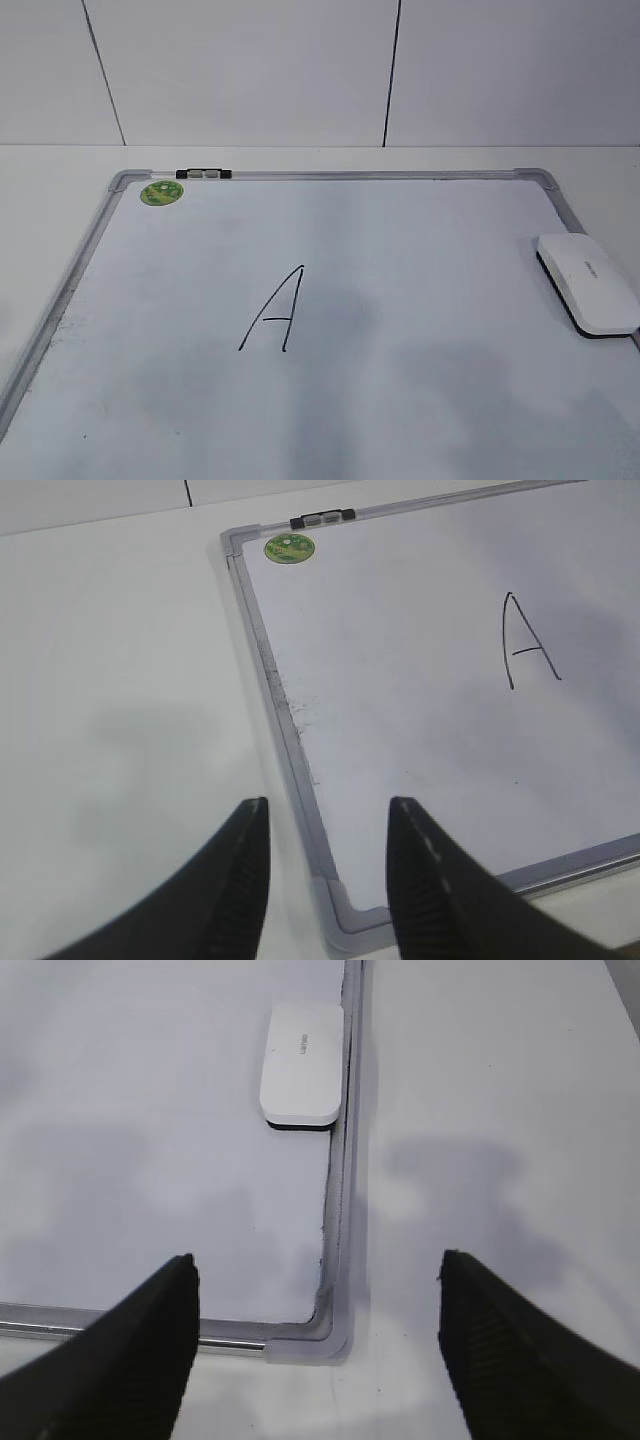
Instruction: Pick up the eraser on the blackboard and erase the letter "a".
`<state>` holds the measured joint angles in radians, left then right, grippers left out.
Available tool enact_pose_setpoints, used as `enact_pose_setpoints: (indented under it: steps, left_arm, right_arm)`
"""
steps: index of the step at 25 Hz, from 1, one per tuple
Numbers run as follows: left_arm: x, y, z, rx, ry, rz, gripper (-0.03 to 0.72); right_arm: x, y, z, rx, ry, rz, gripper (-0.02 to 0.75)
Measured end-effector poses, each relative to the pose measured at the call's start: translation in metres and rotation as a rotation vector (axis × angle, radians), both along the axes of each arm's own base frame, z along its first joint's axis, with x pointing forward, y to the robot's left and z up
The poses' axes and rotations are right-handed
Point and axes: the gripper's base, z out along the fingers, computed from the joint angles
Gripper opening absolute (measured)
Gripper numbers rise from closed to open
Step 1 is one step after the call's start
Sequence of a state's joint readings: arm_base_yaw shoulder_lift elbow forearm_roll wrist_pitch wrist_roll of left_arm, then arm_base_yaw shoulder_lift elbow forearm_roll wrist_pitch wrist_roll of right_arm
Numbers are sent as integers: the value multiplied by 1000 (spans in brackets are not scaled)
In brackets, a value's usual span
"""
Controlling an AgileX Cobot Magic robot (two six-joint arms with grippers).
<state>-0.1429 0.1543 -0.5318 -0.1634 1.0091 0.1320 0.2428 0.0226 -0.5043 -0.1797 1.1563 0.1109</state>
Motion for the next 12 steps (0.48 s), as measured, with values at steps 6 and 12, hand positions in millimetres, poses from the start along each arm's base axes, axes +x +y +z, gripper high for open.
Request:
enact_pose_setpoints:
  steps: [6,12]
  left_arm:
    - [0,0,0,0,-2,0,297]
    - [0,0,0,0,-2,0,297]
  right_arm:
    - [0,0,0,-3,-1,0,593]
    - [0,0,0,-3,-1,0,593]
